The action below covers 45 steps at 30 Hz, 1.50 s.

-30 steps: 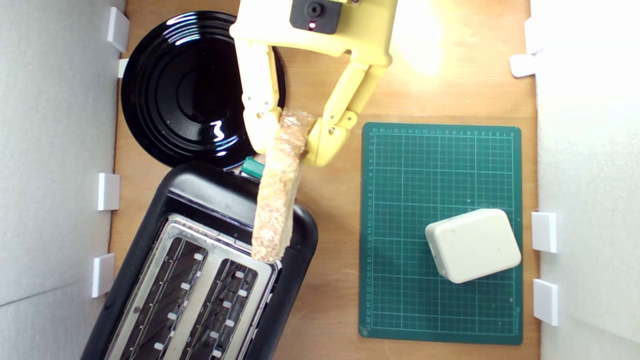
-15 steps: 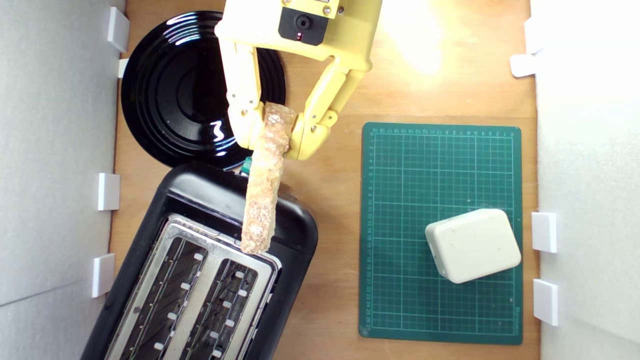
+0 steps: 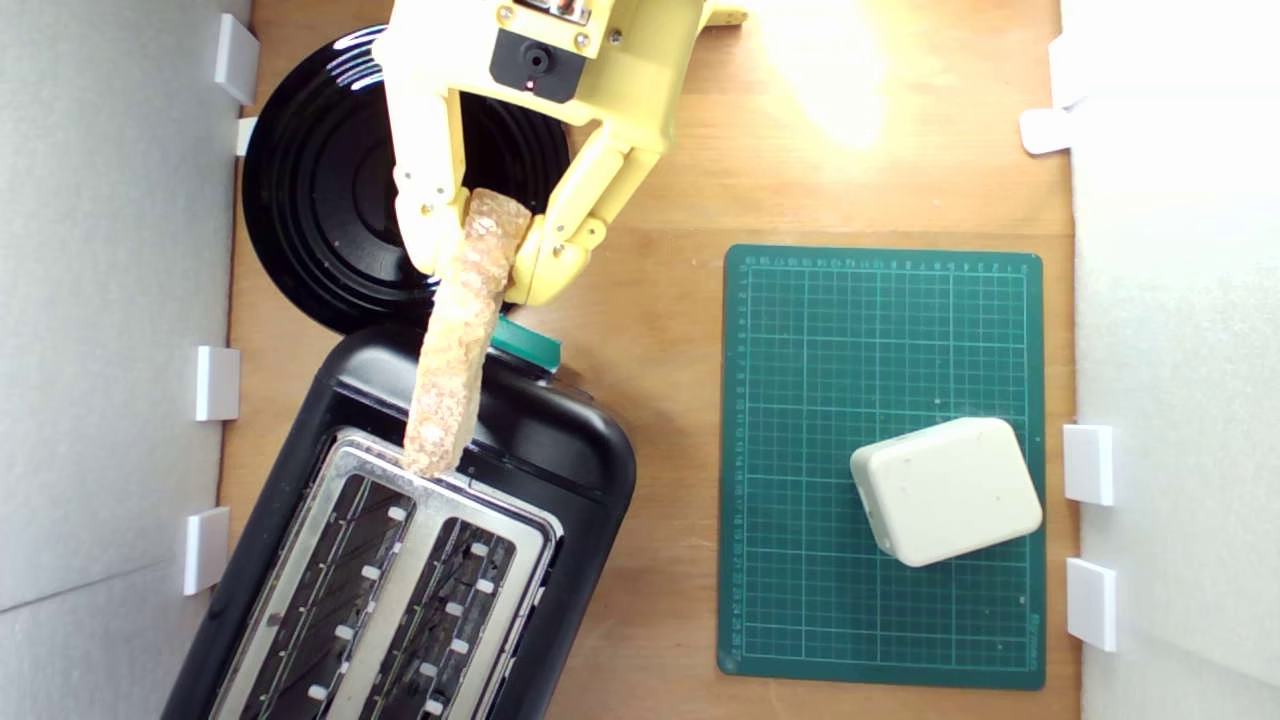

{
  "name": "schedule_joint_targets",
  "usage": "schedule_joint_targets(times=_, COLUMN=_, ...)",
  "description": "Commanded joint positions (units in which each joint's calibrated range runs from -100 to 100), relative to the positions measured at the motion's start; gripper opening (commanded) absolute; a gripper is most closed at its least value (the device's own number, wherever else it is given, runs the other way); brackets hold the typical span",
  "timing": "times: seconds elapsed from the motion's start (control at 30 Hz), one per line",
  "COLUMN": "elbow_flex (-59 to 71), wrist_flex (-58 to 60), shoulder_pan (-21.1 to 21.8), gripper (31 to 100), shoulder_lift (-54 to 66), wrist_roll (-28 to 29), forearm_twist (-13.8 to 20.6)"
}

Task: Pick bread and place in toaster

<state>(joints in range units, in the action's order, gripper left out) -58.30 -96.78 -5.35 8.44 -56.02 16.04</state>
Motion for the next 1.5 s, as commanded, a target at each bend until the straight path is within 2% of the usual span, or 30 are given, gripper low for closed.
schedule_joint_targets(times=0.0, elbow_flex=-2.7, wrist_flex=-0.1, shoulder_pan=-1.7, gripper=55.1, shoulder_lift=0.5, wrist_roll=-0.3, forearm_twist=-0.2)
schedule_joint_targets(times=0.23, elbow_flex=-2.8, wrist_flex=-1.3, shoulder_pan=-2.1, gripper=55.1, shoulder_lift=-1.7, wrist_roll=1.0, forearm_twist=0.6)
schedule_joint_targets(times=0.4, elbow_flex=-2.8, wrist_flex=-1.8, shoulder_pan=-3.7, gripper=55.1, shoulder_lift=-2.3, wrist_roll=1.2, forearm_twist=0.0)
schedule_joint_targets(times=0.67, elbow_flex=-2.9, wrist_flex=-1.2, shoulder_pan=-3.8, gripper=55.1, shoulder_lift=-2.5, wrist_roll=1.2, forearm_twist=-0.1)
schedule_joint_targets(times=1.47, elbow_flex=-3.0, wrist_flex=11.8, shoulder_pan=-3.8, gripper=55.1, shoulder_lift=-9.5, wrist_roll=3.3, forearm_twist=0.4)
